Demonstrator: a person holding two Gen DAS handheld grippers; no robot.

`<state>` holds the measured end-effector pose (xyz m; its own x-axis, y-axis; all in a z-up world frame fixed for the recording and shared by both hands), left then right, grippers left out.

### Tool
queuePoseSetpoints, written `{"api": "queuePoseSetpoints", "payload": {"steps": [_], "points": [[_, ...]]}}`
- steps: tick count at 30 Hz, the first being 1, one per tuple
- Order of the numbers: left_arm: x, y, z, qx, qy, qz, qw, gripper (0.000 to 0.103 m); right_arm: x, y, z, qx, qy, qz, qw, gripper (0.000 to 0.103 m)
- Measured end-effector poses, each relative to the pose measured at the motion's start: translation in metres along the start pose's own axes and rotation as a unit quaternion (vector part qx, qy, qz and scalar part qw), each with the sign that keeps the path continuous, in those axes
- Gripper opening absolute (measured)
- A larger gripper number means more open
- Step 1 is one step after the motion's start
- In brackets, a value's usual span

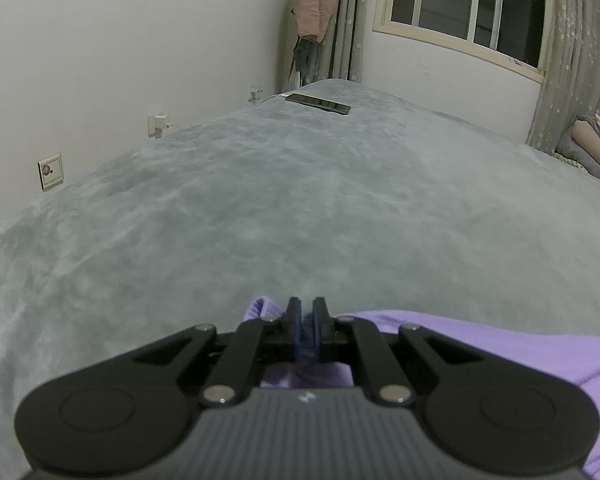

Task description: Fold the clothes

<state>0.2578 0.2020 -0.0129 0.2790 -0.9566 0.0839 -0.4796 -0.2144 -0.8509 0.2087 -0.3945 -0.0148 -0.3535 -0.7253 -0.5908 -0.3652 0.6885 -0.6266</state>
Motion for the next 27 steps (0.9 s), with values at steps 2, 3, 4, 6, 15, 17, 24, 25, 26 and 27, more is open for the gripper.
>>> {"api": "queuePoseSetpoints", "payload": {"steps": [2,3,4,6,15,17,24,25,26,27], "points": [[0.001,0.000,0.000,0.001,-0.001,0.003,1.0000,0.006,0.020,-0.016,-0.003,0.033,0.035,0.020,0.999,0.016],[0.001,0.000,0.000,0.001,-0.001,0.004,1.0000,0.006,0.026,-0.023,-0.001,0.039,0.043,0.024,0.998,0.016],[0.001,0.001,0.000,0.001,-0.001,0.006,1.0000,0.006,0.027,-0.026,0.003,0.043,0.045,0.025,0.998,0.016],[0.002,0.001,0.000,0.002,-0.001,0.007,1.0000,0.007,0.029,-0.032,0.012,0.051,0.048,0.027,0.997,0.016],[0.003,0.002,0.000,0.002,0.000,0.011,0.9999,0.007,0.014,-0.049,0.034,0.060,0.037,-0.033,0.997,0.007],[0.002,0.002,0.000,0.002,0.000,0.010,0.9999,0.007,0.008,-0.049,0.031,0.060,0.045,-0.053,0.996,0.007],[0.004,0.002,0.000,0.003,-0.001,0.014,0.9999,0.008,0.012,-0.052,0.010,0.050,0.073,-0.089,0.992,0.006],[0.004,0.002,0.000,0.003,0.000,0.014,0.9999,0.008,0.013,-0.054,0.005,0.050,0.074,-0.089,0.992,0.005],[0.004,0.002,0.000,0.003,0.000,0.014,0.9999,0.008,0.014,-0.056,0.000,0.050,0.074,-0.088,0.992,0.005],[0.004,0.002,0.000,0.003,0.000,0.014,0.9999,0.009,0.014,-0.058,-0.005,0.051,0.076,-0.090,0.992,0.004]]}}
Point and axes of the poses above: each gripper's, at about its wrist camera, not at the fingertips, and z roughly the way its jaws point, x to its right, y to its underside, the point moved 1 cm from there along z, roughly the way its jaws point, and after that the axes turned 5 degrees about x, right-handed, at the moved point
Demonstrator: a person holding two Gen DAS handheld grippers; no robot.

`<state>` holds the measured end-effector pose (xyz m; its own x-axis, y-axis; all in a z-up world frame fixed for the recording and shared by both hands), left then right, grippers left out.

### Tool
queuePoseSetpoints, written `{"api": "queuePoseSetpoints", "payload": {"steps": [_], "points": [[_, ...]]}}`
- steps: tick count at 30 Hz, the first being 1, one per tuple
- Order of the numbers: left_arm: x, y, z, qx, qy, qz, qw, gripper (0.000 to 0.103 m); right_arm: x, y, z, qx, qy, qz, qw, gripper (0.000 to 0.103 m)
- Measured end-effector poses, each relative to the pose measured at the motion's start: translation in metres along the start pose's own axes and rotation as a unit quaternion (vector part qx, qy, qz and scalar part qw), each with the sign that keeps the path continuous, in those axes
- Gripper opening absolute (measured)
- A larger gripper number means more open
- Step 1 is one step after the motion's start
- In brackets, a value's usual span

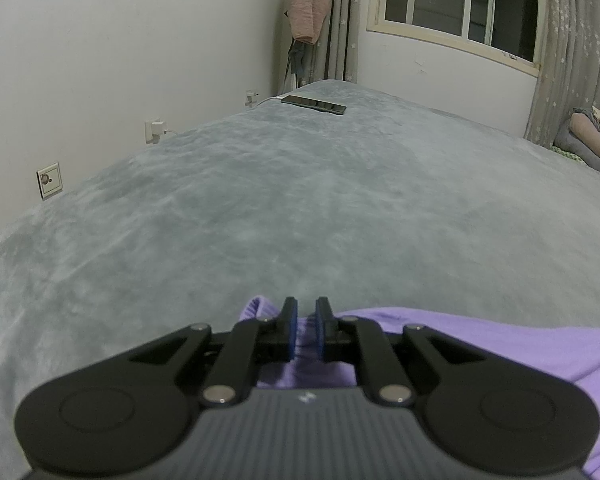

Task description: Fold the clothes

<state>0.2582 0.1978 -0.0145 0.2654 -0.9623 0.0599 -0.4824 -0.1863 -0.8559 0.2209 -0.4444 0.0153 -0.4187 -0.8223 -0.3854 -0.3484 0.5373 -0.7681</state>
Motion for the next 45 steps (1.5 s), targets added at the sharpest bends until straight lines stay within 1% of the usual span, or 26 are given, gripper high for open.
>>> {"api": "queuePoseSetpoints", "payload": {"steps": [2,3,4,5,7,8,9,10,14,16,18,23,24,26,29,33,36,37,39,40,41,42,45], "points": [[0.001,0.000,0.000,0.001,0.000,0.004,1.0000,0.009,0.000,0.000,-0.006,-0.001,0.007,-0.014,1.000,0.004],[0.002,0.000,0.000,0.001,0.000,0.005,1.0000,0.010,0.001,0.003,-0.005,-0.010,0.009,-0.025,1.000,0.004],[0.002,0.000,0.000,0.001,0.000,0.007,1.0000,0.011,0.004,0.005,0.000,-0.019,0.009,-0.020,1.000,0.004],[0.002,0.000,0.000,0.001,0.000,0.007,1.0000,0.011,0.007,0.007,0.004,-0.028,0.009,-0.014,0.999,0.004],[0.001,0.000,0.001,0.001,0.001,0.006,1.0000,0.011,0.018,0.010,0.009,-0.025,-0.004,0.038,0.999,0.006],[0.001,0.000,0.001,0.001,0.001,0.006,1.0000,0.011,0.024,0.010,0.011,-0.021,-0.009,0.065,0.998,0.012],[0.002,0.000,0.001,0.001,0.001,0.006,1.0000,0.011,0.026,0.010,0.013,-0.018,-0.014,0.080,0.996,0.014],[0.002,0.000,0.001,0.001,0.000,0.007,1.0000,0.011,0.026,0.010,0.016,-0.015,-0.017,0.086,0.996,0.016],[0.002,0.000,0.001,0.002,0.000,0.009,1.0000,0.011,0.020,0.008,0.028,-0.006,-0.014,0.084,0.996,0.016],[0.001,0.000,0.001,0.002,0.001,0.008,1.0000,0.011,0.014,0.008,0.034,-0.003,-0.007,0.068,0.998,0.016],[0.001,0.000,0.001,0.001,0.002,0.006,1.0000,0.011,0.006,0.008,0.036,0.001,0.005,0.043,0.999,0.003],[0.002,0.000,0.001,0.001,0.001,0.009,1.0000,0.011,-0.005,-0.001,0.011,0.025,0.028,-0.010,0.999,0.003],[0.003,0.000,0.001,0.001,0.001,0.010,0.9999,0.012,-0.004,-0.004,0.005,0.024,0.029,-0.013,0.999,0.003],[0.003,0.000,0.000,0.001,0.001,0.011,0.9999,0.012,-0.003,-0.006,-0.005,0.019,0.031,-0.024,0.999,0.003],[0.003,-0.001,0.000,0.001,0.001,0.012,0.9999,0.013,-0.005,0.000,-0.012,-0.001,0.046,-0.050,0.998,0.003],[0.002,-0.001,-0.001,0.001,0.002,0.011,0.9999,0.013,-0.003,0.011,-0.004,-0.030,0.078,-0.082,0.993,0.003],[0.002,-0.001,0.000,0.001,0.002,0.011,0.9999,0.013,-0.006,0.007,0.001,-0.043,0.066,-0.099,0.992,0.004],[0.002,-0.001,0.000,0.001,0.002,0.011,0.9999,0.013,-0.009,0.001,0.000,-0.036,0.059,-0.108,0.992,0.004],[0.004,0.000,-0.001,0.001,0.001,0.014,0.9999,0.013,-0.015,-0.009,0.001,-0.018,0.045,-0.131,0.990,0.015],[0.004,0.000,-0.001,0.002,0.001,0.015,0.9999,0.014,-0.020,-0.013,0.005,-0.009,0.039,-0.145,0.989,0.028],[0.004,0.000,-0.001,0.001,0.002,0.014,0.9999,0.014,-0.024,-0.016,0.009,-0.001,0.034,-0.160,0.987,0.032],[0.004,-0.001,-0.001,0.001,0.002,0.014,0.9999,0.014,-0.028,-0.020,0.013,0.008,0.028,-0.174,0.984,0.032],[0.003,-0.001,-0.001,0.000,0.005,0.011,0.9999,0.014,-0.037,-0.015,0.044,-0.043,0.020,-0.215,0.975,0.033]]}}
Point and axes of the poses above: each gripper's, at about its wrist camera, not at the fingertips, and z roughly the way its jaws point, x to its right, y to its underside, the point moved 1 cm from there along z, roughly the way its jaws point, and after that the axes turned 5 degrees about x, right-handed, at the moved point
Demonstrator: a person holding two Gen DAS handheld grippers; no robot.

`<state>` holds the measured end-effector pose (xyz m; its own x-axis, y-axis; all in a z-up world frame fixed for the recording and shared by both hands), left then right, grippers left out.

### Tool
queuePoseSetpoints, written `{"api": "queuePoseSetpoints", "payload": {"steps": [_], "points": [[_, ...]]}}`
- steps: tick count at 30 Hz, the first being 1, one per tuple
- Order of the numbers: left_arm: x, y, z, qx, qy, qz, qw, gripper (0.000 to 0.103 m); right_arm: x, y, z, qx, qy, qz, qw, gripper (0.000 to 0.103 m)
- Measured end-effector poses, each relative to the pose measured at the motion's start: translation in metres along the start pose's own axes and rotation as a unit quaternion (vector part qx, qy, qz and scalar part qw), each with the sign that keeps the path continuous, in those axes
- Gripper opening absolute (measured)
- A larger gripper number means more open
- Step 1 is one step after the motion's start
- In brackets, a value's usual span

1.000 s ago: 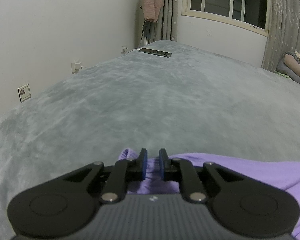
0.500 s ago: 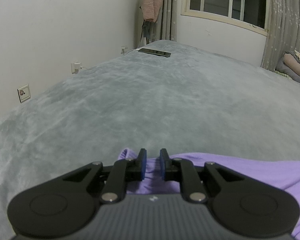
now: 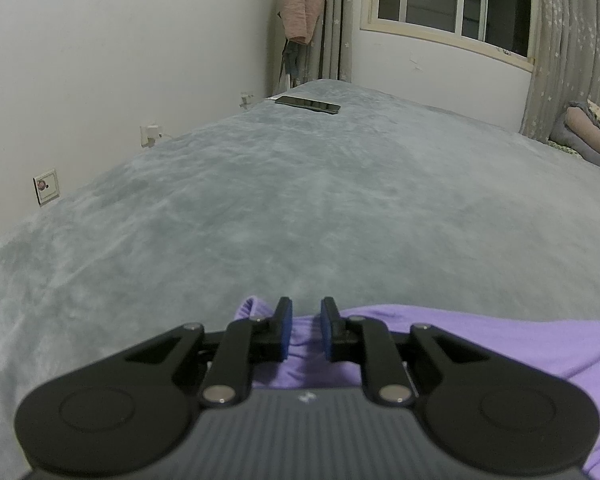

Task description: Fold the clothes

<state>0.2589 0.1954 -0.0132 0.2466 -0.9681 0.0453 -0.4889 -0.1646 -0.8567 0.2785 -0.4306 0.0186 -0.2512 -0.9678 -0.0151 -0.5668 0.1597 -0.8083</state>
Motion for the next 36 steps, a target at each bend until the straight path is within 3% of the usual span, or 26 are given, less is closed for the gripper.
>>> {"api": "queuePoseSetpoints", "payload": {"steps": [2,4,6,7,9,10,11,16,20,26,29,32,33,36], "points": [[0.000,-0.001,0.000,-0.001,0.001,0.000,1.0000,0.014,-0.003,0.001,0.016,-0.023,-0.001,-0.020,1.000,0.050],[0.001,-0.001,0.000,-0.001,0.001,0.001,1.0000,0.014,-0.007,0.001,0.021,-0.017,0.007,-0.053,0.998,0.066],[0.001,-0.001,0.000,-0.001,0.000,0.003,1.0000,0.014,-0.008,0.000,0.027,-0.012,0.008,-0.077,0.997,0.069],[0.001,-0.001,0.000,0.000,0.000,0.004,1.0000,0.014,-0.008,0.000,0.029,-0.015,0.003,-0.083,0.996,0.068],[0.001,0.000,0.000,0.000,0.000,0.005,1.0000,0.014,-0.006,0.002,0.033,-0.020,-0.021,-0.066,0.997,0.044],[0.001,0.000,0.000,0.000,0.000,0.005,1.0000,0.014,-0.005,0.004,0.032,-0.020,-0.036,-0.055,0.998,0.020],[0.001,-0.001,0.000,0.000,0.000,0.006,1.0000,0.014,-0.008,0.006,0.031,-0.020,-0.031,-0.067,0.997,0.004],[0.002,0.000,0.001,0.001,-0.002,0.009,1.0000,0.015,-0.021,0.005,0.028,0.005,0.012,-0.112,0.994,0.003],[0.002,-0.001,0.001,0.000,-0.004,0.008,1.0000,0.015,-0.045,0.006,0.033,0.038,0.070,-0.187,0.979,0.003],[0.002,-0.003,0.000,-0.006,-0.010,0.007,0.9999,0.015,-0.065,-0.001,0.043,0.068,0.133,-0.188,0.971,0.003],[-0.002,-0.006,-0.003,-0.015,-0.007,0.003,0.9999,0.015,-0.069,0.001,0.049,0.057,0.159,-0.196,0.966,0.003],[-0.012,-0.016,-0.011,-0.014,0.000,-0.012,0.9998,0.027,-0.073,0.007,0.059,0.034,0.161,-0.204,0.965,0.003],[-0.015,-0.018,-0.015,-0.007,-0.005,-0.008,0.9999,0.040,-0.072,0.008,0.057,0.037,0.158,-0.200,0.966,0.003],[-0.020,-0.024,-0.024,0.006,-0.025,0.010,0.9996,0.044,-0.066,0.007,0.044,0.053,0.144,-0.184,0.971,0.008]]}}
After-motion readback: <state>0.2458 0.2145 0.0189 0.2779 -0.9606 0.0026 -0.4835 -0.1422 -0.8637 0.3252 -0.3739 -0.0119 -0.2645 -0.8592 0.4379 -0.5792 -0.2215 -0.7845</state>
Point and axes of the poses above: each gripper's, at about its wrist camera, not at the fingertips, and z roughly the way its jaws point, x to its right, y to its underside, the point moved 1 cm from there along z, roughly the way its jaws point, and after that the axes turned 5 degrees about x, right-handed, at the moved point
